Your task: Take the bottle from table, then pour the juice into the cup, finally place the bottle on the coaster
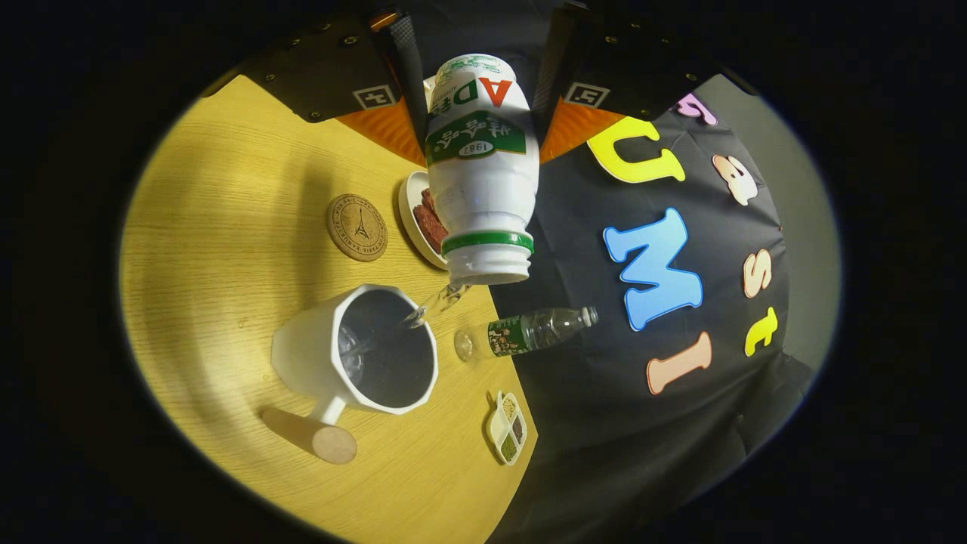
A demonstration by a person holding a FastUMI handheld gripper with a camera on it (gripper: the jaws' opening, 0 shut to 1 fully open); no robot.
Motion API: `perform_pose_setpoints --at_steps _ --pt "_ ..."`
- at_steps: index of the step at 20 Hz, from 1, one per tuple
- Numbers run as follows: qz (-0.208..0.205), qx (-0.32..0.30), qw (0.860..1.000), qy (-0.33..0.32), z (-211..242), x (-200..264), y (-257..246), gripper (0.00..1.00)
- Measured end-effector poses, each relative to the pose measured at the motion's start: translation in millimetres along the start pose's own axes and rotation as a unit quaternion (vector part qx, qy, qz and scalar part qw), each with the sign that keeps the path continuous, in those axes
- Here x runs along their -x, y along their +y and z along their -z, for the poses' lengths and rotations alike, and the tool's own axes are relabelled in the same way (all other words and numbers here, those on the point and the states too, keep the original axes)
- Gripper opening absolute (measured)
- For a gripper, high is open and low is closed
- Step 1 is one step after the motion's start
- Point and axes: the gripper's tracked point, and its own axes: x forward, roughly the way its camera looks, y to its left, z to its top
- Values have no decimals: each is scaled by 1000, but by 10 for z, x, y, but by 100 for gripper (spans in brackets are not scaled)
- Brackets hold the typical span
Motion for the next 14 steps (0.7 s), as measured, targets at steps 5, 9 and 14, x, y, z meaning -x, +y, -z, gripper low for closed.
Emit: perform_pose_setpoints --at_steps 5,9,14 --pt "-5 -21 1000 -8 -40 3 36 66" --pt "-1 -28 1000 -7 -33 -6 50 66" --pt "0 -48 999 -12 -64 -8 69 66"
